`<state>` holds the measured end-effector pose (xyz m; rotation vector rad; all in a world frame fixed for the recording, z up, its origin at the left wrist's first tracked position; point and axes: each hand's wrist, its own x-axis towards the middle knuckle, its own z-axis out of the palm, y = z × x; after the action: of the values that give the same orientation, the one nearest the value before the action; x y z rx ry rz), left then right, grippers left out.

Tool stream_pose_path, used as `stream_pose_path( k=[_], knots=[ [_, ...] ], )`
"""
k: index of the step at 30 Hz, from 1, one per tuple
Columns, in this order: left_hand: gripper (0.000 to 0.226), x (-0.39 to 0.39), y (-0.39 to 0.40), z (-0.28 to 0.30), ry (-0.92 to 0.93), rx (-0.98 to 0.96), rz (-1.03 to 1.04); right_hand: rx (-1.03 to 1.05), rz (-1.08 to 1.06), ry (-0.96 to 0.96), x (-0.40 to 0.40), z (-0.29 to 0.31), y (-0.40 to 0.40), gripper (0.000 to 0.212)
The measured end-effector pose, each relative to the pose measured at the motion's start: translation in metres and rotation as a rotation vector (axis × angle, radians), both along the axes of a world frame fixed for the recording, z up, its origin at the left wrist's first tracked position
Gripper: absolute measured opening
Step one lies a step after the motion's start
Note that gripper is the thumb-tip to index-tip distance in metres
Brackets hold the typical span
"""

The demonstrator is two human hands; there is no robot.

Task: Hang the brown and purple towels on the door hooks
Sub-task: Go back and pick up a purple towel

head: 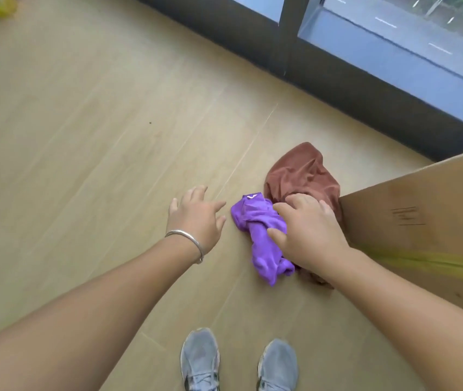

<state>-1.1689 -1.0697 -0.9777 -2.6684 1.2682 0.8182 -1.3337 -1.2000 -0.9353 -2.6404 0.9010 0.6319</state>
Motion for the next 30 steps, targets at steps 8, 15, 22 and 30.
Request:
stream_pose_path(
  k=[8,15,22,30],
  knots=[
    [0.031,0.027,-0.024,-0.176,0.103,-0.059,0.039,-0.085,0.118,-0.131,0.055,-0.168,-0.042,0.033],
    [0.032,0.03,-0.048,-0.263,0.094,-0.142,0.069,-0.127,0.398,-0.119,0.116,-0.255,-0.055,0.025],
    [0.014,0.016,-0.045,-0.27,0.153,-0.249,0.156,-0.132,0.425,0.033,0.111,-0.28,-0.055,0.031],
    [0.008,0.043,-0.035,-0.167,0.078,-0.326,0.119,-0.124,0.363,-0.126,0.107,-0.205,-0.043,0.025]
  ],
)
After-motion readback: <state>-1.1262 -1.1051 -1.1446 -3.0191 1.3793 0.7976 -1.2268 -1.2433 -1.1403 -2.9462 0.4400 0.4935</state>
